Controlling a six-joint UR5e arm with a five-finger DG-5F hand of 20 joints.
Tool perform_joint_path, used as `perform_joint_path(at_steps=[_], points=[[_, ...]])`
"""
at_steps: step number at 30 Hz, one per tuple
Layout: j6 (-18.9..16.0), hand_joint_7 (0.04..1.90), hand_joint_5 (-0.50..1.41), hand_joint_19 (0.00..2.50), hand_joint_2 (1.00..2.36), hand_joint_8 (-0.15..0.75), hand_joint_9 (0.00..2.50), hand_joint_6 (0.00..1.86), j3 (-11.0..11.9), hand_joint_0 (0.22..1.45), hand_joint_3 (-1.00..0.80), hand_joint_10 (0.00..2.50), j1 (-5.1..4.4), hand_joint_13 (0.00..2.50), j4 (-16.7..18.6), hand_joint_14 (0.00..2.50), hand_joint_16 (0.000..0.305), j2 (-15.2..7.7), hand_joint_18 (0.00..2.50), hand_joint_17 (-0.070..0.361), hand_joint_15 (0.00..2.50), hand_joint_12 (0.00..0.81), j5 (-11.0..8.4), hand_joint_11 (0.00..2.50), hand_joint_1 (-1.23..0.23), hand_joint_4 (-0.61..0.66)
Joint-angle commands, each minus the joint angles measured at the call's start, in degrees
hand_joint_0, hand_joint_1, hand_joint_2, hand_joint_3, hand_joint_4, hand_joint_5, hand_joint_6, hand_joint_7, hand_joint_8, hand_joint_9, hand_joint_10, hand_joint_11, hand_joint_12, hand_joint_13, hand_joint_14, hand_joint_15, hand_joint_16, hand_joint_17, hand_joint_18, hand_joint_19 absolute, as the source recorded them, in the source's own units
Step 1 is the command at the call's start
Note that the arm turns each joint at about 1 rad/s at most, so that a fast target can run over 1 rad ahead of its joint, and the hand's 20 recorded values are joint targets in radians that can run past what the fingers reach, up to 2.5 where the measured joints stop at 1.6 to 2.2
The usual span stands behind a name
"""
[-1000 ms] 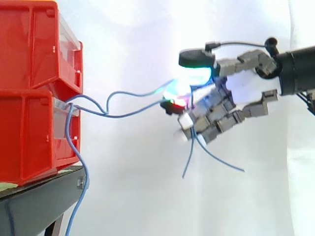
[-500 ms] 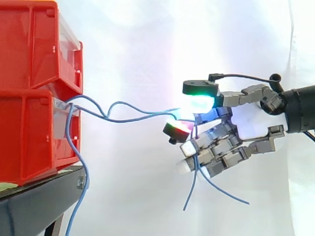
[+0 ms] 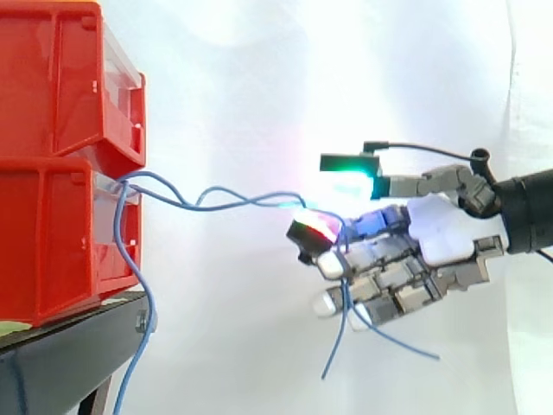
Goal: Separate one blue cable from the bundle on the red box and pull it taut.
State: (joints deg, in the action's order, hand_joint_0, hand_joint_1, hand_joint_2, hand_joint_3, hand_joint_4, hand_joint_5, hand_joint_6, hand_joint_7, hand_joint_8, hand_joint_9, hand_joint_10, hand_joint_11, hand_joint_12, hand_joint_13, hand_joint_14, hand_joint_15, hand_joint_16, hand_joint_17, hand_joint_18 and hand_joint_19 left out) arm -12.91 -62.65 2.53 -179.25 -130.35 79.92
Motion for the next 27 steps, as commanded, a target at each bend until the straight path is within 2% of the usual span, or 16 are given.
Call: perform_joint_path(at_steps=[1,4,9,15,19,23,27], points=[[-0.89,0.76,-0.08,0.51,1.01,0.234,0.84,0.92,-0.02,0.61,-0.27,0.01,-0.07,0.57,-0.66,0.01,0.045,-1.31,0.49,0.101,0.33,0.349,0.24,0.42,-0.69,0.05],[-0.98,0.76,-0.08,0.52,1.01,0.232,0.84,0.92,-0.02,0.61,-0.27,0.01,-0.24,0.57,-0.75,0.01,0.045,-2.28,0.49,0.101,0.34,0.348,0.33,0.42,-0.69,0.05],[0.52,0.76,-0.08,0.51,1.01,0.232,0.83,0.92,-0.02,0.61,-0.27,0.01,-0.51,0.57,-0.84,0.01,0.045,-2.28,0.49,0.101,0.33,0.349,0.5,0.42,-0.69,0.06],[5.0,0.76,-0.08,0.52,1.01,0.235,0.83,0.92,-0.02,0.61,-0.28,0.01,0.2,0.57,-0.66,0.01,0.045,-2.28,0.49,0.101,0.33,0.348,0.59,0.43,-0.69,0.06],[5.53,0.76,-0.08,0.51,1.01,0.235,0.83,0.92,0.07,0.61,-0.29,0.01,0.37,0.57,-0.31,0.01,0.045,-2.19,0.49,0.101,0.33,0.349,0.59,0.43,-0.68,0.06],[7.46,0.76,-0.08,0.52,1.01,0.236,0.83,0.92,1.12,0.61,-0.29,0.01,1.07,0.57,0.92,0.01,0.045,-2.28,0.49,0.101,0.33,0.35,0.59,0.44,-0.68,0.07],[10.62,0.76,-0.08,0.52,1.01,0.237,0.83,0.92,1.47,0.62,-0.29,0.01,1.87,0.57,3.82,0.01,0.045,-2.72,0.49,0.101,0.33,0.349,0.59,0.44,-0.68,0.07]])
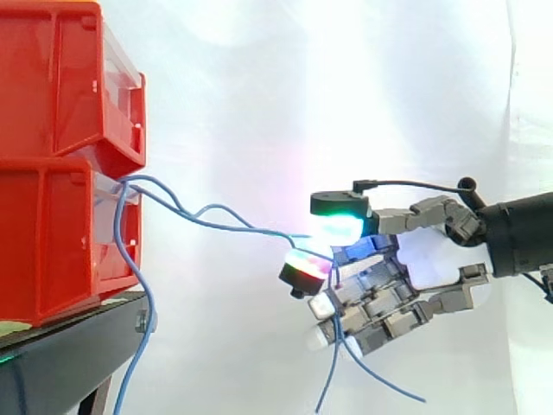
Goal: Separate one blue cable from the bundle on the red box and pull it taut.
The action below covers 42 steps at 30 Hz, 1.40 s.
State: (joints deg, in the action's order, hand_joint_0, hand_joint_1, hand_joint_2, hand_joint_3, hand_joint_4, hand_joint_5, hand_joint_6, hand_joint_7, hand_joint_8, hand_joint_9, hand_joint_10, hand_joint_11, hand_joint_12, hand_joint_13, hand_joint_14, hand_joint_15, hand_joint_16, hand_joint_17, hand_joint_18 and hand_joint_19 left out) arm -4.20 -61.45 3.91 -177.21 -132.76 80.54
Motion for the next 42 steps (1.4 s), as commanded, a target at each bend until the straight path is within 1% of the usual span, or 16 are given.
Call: perform_joint_path(at_steps=[1,3,4,6,11,14,15,18,20,23,28,29,33,37,39,42], points=[[2.18,0.76,-0.09,0.52,1.01,0.237,0.83,0.92,0.19,0.62,-0.29,0.01,0.49,0.57,1.95,0.01,0.045,-0.75,0.49,0.101,0.33,0.349,-0.04,0.43,-0.68,0.07],[2.36,0.75,-0.09,0.51,1.01,0.237,0.83,0.92,0.19,0.62,-0.3,0.01,0.57,0.57,2.57,0.01,0.045,-1.63,0.49,0.101,0.34,0.349,0.23,0.44,-0.68,0.07],[2.36,0.75,-0.09,0.51,1.01,0.236,0.83,0.92,0.37,0.62,-0.3,0.02,0.4,0.57,3.01,0.01,0.045,-2.86,0.49,0.101,0.33,0.349,0.49,0.43,-0.68,0.07],[2.62,0.75,-0.09,0.52,1.01,0.235,0.83,0.92,0.37,0.62,-0.3,0.02,-0.13,0.57,3.45,0.01,0.045,-3.39,0.49,0.101,0.33,0.349,1.02,0.42,-0.68,0.08],[3.15,0.75,-0.09,0.52,1.01,0.236,0.83,0.91,0.98,0.61,-0.33,0.01,-0.39,0.57,3.45,0.01,0.045,-3.47,0.49,0.101,0.33,0.349,1.11,0.43,-0.67,0.09],[4.03,0.74,-0.09,0.52,1.01,0.234,0.83,0.91,2.92,0.6,-0.37,0.02,-0.13,0.57,2.13,0.01,0.045,-3.56,0.49,0.102,0.33,0.351,1.28,0.42,-0.65,0.1],[4.73,0.71,-0.09,0.52,1.01,0.236,0.83,0.91,4.41,0.59,-0.4,0.01,0.05,0.57,-0.07,0.01,0.045,-3.47,0.49,0.102,0.33,0.352,1.37,0.43,-0.63,0.11],[5.35,0.73,-0.09,0.53,1.0,0.241,0.82,0.89,6.08,0.55,-0.46,0.01,0.31,0.56,-2.27,0.01,0.047,-3.47,0.48,0.106,0.34,0.36,1.37,0.42,-0.59,0.11],[5.79,0.74,-0.09,0.54,1.01,0.233,0.82,0.88,7.4,0.57,-0.43,0.01,0.4,0.54,-4.29,0.01,0.047,-3.56,0.45,0.106,0.35,0.354,1.37,0.43,-0.52,0.08],[6.31,0.77,-0.08,0.57,1.01,0.23,0.81,0.88,7.66,0.58,-0.37,0.01,0.57,0.52,-5.43,0.01,0.046,-3.47,0.4,0.103,0.36,0.349,1.37,0.41,-0.47,0.08],[6.31,0.75,-0.08,0.57,1.0,0.25,0.82,0.86,7.66,0.5,-0.49,0.01,0.66,0.52,-5.52,0.01,0.051,-3.47,0.42,0.115,0.35,0.374,1.28,0.37,-0.34,0.1],[6.31,0.75,-0.07,0.57,1.0,0.252,0.82,0.86,7.66,0.5,-0.5,0.01,0.66,0.53,-5.52,0.01,0.051,-3.47,0.42,0.115,0.35,0.375,1.28,0.37,-0.34,0.1],[6.31,0.79,-0.06,0.55,1.01,0.232,0.88,0.86,7.75,0.6,-0.41,0.01,0.66,0.58,-5.61,0.01,0.045,-3.47,0.49,0.101,0.35,0.343,1.37,0.37,-0.53,0.08],[6.49,0.87,-0.06,0.55,1.01,0.236,0.9,0.87,7.75,0.6,-0.26,0.01,0.49,0.61,-5.61,0.01,0.045,-3.47,0.54,0.101,0.35,0.342,1.37,0.4,-0.63,0.07],[6.58,0.84,-0.06,0.52,1.01,0.259,0.93,0.9,7.75,0.6,-0.18,0.01,0.49,0.65,-5.61,0.01,0.051,-3.47,0.62,0.116,0.34,0.371,1.37,0.4,-0.72,0.07],[7.02,0.83,-0.06,0.51,1.01,0.262,0.95,0.91,8.54,0.61,-0.12,0.01,0.49,0.67,-5.61,0.01,0.052,-3.47,0.64,0.117,0.36,0.375,1.37,0.41,-0.77,0.05]])
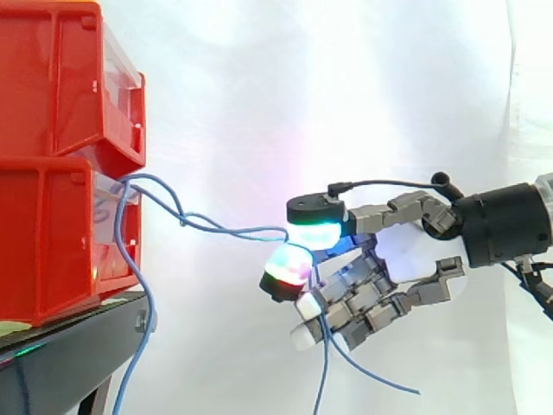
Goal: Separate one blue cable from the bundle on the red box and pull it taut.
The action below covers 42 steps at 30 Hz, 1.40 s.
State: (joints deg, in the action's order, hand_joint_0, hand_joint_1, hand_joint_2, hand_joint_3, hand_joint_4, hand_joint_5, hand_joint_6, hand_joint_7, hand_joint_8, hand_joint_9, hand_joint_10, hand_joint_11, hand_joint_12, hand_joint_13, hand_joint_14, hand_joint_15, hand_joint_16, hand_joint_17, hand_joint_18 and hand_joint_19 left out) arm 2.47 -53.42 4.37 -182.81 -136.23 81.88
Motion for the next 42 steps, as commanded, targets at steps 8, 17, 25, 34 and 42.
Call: perform_joint_path(at_steps=[8,17,25,34,42], points=[[2.54,0.8,-0.06,0.53,1.01,0.247,0.93,0.9,4.64,0.58,-0.24,0.01,0.64,0.63,-7.3,0.02,0.05,0.7,0.57,0.113,0.36,0.37,0.03,0.37,-0.68,0.08],[2.89,0.82,-0.06,0.53,1.01,0.25,0.92,0.9,5.26,0.6,-0.23,0.02,0.9,0.63,-17.14,0.01,0.05,2.46,0.57,0.113,0.35,0.369,-0.06,0.39,-0.71,0.08],[0.52,0.74,-0.07,0.56,1.0,0.253,0.9,0.87,5.26,0.51,-0.49,0.01,1.16,0.6,-19.34,0.01,0.051,2.64,0.51,0.114,0.37,0.372,-0.23,0.39,-0.5,0.11],[-6.07,0.76,-0.06,0.56,1.0,0.24,0.96,0.82,4.99,0.53,-0.5,0.01,1.25,0.63,-18.9,0.02,0.048,1.58,0.55,0.109,0.36,0.36,0.12,0.39,-0.54,0.12],[-6.34,0.82,-0.05,0.56,1.01,0.225,1.05,0.84,4.99,0.61,-0.36,0.02,1.25,0.68,-16.0,0.02,0.044,1.06,0.59,0.1,0.37,0.341,0.12,0.46,-0.64,0.08]])
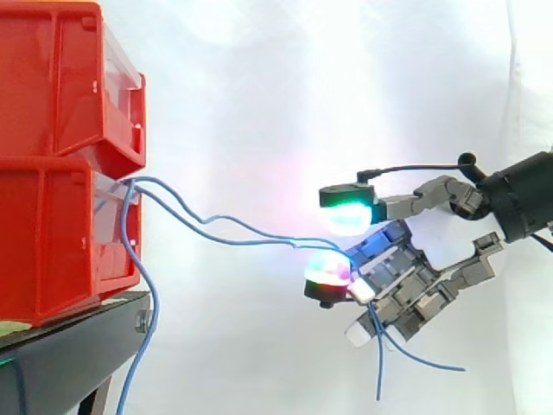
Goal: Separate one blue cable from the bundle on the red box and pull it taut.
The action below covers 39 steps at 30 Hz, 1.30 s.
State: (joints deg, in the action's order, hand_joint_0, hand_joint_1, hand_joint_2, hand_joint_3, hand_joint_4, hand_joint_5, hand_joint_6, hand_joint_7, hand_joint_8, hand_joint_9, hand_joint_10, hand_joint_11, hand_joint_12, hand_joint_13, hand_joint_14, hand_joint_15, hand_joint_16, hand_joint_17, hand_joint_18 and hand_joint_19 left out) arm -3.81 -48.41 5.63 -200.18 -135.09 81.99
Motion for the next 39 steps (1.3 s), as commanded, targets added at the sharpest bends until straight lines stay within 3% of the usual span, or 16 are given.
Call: perform_joint_path(at_steps=[1,7,19,24,32,35,39], points=[[-0.06,0.82,-0.05,0.56,1.01,0.229,1.05,0.84,-0.02,0.6,-0.34,0.02,0.0,0.68,2.16,0.02,0.044,-0.09,0.59,0.1,0.37,0.343,0.01,0.46,-0.65,0.08],[0.12,0.82,-0.06,0.58,1.01,0.235,1.02,0.85,-0.02,0.57,-0.36,0.02,-0.27,0.66,4.53,0.02,0.046,-0.17,0.57,0.104,0.38,0.349,0.1,0.45,-0.67,0.1],[2.32,0.8,-0.05,0.58,1.0,0.243,1.04,0.85,0.07,0.52,-0.5,0.02,-1.41,0.67,8.31,0.01,0.049,-0.7,0.58,0.111,0.37,0.369,-0.17,0.43,-0.52,0.1],[3.02,0.79,-0.02,0.58,1.0,0.21,1.26,0.84,0.07,0.58,-0.5,0.02,-1.67,0.85,9.1,0.02,0.042,-0.7,0.71,0.095,0.39,0.331,-0.17,0.41,-0.6,0.0],[3.72,0.86,0.02,0.58,1.01,0.184,1.31,0.76,0.86,0.61,-0.37,0.01,-1.94,0.89,8.75,0.02,0.041,-0.7,0.75,0.093,0.38,0.326,-0.34,0.38,-0.74,-0.02],[2.67,0.86,-0.01,0.59,1.01,0.202,1.18,0.75,0.42,0.59,-0.37,0.02,-1.85,0.82,8.13,0.02,0.044,-0.7,0.68,0.098,0.39,0.34,-0.87,0.37,-0.65,0.03],[1.35,0.94,-0.02,0.59,1.0,0.227,1.06,0.68,-2.13,0.53,-0.46,0.01,-1.85,0.76,8.84,0.02,0.048,-0.7,0.62,0.108,0.39,0.365,-0.6,0.36,-0.51,0.09]])
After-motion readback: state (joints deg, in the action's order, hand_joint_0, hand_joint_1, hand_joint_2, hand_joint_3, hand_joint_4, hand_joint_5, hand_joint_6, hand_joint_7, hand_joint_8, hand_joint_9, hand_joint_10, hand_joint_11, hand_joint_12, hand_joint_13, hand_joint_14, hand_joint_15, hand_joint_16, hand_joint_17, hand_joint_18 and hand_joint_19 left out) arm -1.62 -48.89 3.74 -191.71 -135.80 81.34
